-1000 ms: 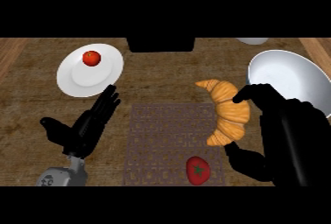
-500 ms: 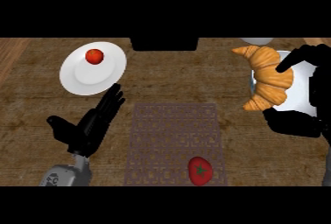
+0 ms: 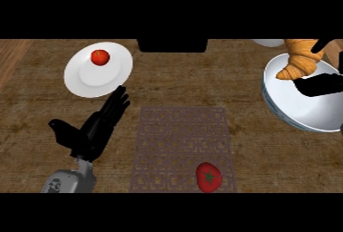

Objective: Pick the croissant from the placemat and place it in the bowl

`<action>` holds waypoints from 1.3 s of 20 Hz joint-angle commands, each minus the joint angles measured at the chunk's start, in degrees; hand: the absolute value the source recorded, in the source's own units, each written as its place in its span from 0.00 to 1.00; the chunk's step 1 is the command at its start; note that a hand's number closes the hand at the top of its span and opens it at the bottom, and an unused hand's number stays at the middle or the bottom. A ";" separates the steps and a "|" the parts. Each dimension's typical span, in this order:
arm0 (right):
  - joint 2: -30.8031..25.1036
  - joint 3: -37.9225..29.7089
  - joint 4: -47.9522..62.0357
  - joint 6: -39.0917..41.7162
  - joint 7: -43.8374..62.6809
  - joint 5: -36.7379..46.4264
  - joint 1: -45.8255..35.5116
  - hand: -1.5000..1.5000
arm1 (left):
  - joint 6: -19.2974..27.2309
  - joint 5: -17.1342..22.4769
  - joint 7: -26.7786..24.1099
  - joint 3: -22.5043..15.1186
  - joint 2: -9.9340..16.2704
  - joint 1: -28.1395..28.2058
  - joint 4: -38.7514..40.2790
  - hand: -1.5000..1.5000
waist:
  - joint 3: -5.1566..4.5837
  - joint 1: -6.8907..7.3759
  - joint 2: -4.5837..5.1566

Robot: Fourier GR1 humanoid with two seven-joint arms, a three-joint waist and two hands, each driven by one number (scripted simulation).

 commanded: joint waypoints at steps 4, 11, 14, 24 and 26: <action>-0.86 -1.50 23.27 -13.25 -15.18 7.64 0.83 1.00 | -0.21 -0.78 -1.05 -0.96 -1.66 -0.17 1.39 0.50 | 0.05 0.86 0.51; 0.85 -5.50 46.12 -10.65 -17.26 5.96 -8.32 1.00 | -1.09 0.32 1.77 0.33 -0.35 -1.49 -1.08 0.50 | 0.05 1.49 0.50; -0.10 -10.54 52.68 -12.33 -20.91 2.52 -9.72 0.00 | -0.78 -0.30 1.07 0.00 -0.95 -0.54 -0.68 0.50 | 0.06 1.02 0.37; 4.03 -24.72 55.65 -25.65 -38.53 -12.46 -14.75 0.00 | 0.10 -0.52 1.98 0.05 -1.97 -1.48 -1.29 0.50 | 0.21 0.17 0.08; 8.15 -27.95 50.85 -31.99 -43.87 -16.79 -11.65 0.00 | -0.28 -0.06 2.54 1.35 -0.34 -0.43 -1.91 0.50 | 0.29 -0.76 -0.39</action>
